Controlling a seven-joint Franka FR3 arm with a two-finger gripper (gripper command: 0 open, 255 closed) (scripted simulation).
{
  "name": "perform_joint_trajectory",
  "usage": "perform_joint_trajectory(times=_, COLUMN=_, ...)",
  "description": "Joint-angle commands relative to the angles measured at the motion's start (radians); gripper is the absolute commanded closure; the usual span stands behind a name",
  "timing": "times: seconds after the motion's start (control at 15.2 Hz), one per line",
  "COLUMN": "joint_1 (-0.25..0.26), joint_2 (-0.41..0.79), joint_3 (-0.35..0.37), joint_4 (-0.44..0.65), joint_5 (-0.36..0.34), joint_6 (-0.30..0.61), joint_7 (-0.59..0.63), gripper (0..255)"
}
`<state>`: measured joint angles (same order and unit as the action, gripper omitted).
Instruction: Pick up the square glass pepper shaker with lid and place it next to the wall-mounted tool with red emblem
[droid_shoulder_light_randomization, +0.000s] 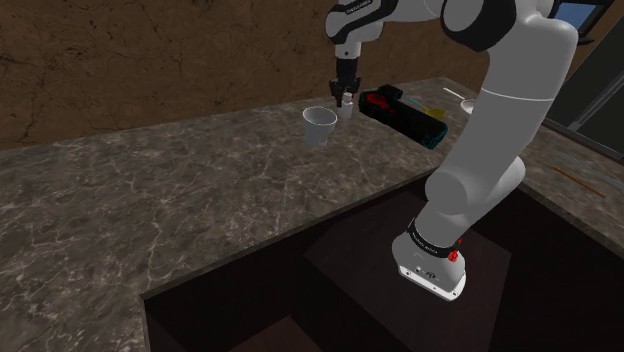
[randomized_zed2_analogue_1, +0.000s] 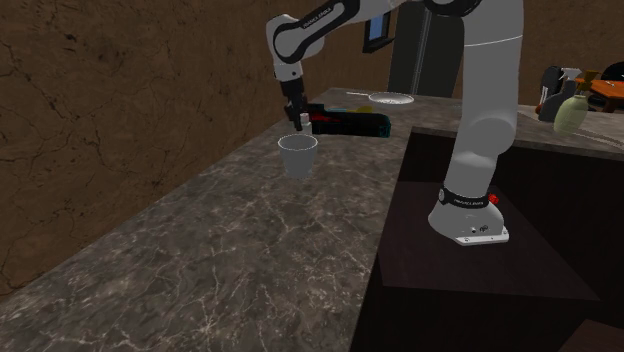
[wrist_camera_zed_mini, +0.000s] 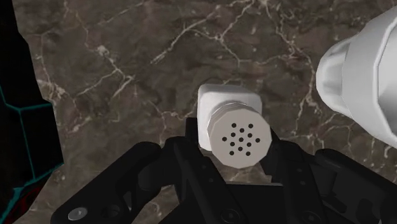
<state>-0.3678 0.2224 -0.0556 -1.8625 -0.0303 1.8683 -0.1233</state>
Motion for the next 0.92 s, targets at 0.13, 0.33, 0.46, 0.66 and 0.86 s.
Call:
perform_joint_trajectory(times=0.13, joint_1=0.000, joint_2=0.025, joint_3=0.000, joint_4=-0.024, joint_5=0.001, joint_6=0.050, joint_7=0.001, gripper=255)
perform_joint_trajectory(times=0.33, joint_1=-0.001, joint_2=0.043, joint_3=0.000, joint_4=-0.042, joint_5=0.002, joint_6=0.085, joint_7=0.002, gripper=255)
perform_joint_trajectory(times=0.46, joint_1=-0.001, joint_2=0.045, joint_3=0.000, joint_4=-0.044, joint_5=0.002, joint_6=0.090, joint_7=0.002, gripper=255)
perform_joint_trajectory(times=0.66, joint_1=-0.001, joint_2=0.045, joint_3=0.000, joint_4=-0.044, joint_5=0.002, joint_6=0.090, joint_7=0.002, gripper=255)
perform_joint_trajectory(times=0.86, joint_1=-0.001, joint_2=0.045, joint_3=0.000, joint_4=-0.044, joint_5=0.002, joint_6=0.090, joint_7=0.002, gripper=255)
